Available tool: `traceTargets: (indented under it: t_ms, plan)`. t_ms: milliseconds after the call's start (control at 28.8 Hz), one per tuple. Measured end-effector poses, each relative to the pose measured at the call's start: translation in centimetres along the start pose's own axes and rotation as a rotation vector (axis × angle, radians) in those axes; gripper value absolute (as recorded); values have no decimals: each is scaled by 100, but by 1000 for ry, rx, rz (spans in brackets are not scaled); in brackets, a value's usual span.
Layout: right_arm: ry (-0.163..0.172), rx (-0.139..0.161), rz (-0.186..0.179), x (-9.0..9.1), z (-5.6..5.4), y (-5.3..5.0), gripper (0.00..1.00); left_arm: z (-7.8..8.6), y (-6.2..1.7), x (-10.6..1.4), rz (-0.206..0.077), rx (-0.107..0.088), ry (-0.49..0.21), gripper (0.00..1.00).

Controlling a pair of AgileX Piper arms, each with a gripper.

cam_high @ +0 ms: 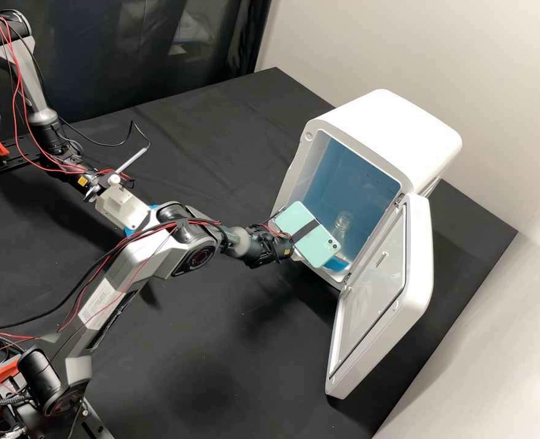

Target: Place the flask in the incubator

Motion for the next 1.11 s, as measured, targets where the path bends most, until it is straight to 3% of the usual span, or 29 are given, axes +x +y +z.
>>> traceTargets:
  t_ms: [104, 347, 417, 556, 799, 869, 938, 1008, 1042, 1112]
  plan:
    - [13, 13, -8, -78, -6, -36, 100, 0, 0, 0, 0, 0, 0, 100]
    - [47, 4, -40, -242, -7, -138, 100, -3, -21, -15, -8, 0, 1, 100]
    - [51, 27, -39, -308, 10, -155, 100, 10, -26, -17, -10, 1, -3, 100]
    - [58, 66, -32, -516, 65, -182, 100, 25, -33, -21, -12, 2, -7, 100]
    - [97, 70, -26, -927, 83, -295, 100, 106, -107, -96, -14, 2, -20, 100]
    - [133, 64, -13, -1027, 49, -311, 100, 142, -119, -120, -14, 5, -27, 100]
    - [176, 76, 25, -1117, 31, -324, 100, 173, -120, -149, -15, 21, -30, 100]
    - [222, 76, 60, -1219, 33, -320, 100, 202, -100, -179, 8, 38, -27, 100]
    - [246, 83, 80, -1249, 31, -307, 100, 216, -93, -186, 20, 36, -24, 100]
    - [271, 110, 99, -1302, 39, -294, 100, 253, -102, -219, 42, 41, -18, 100]
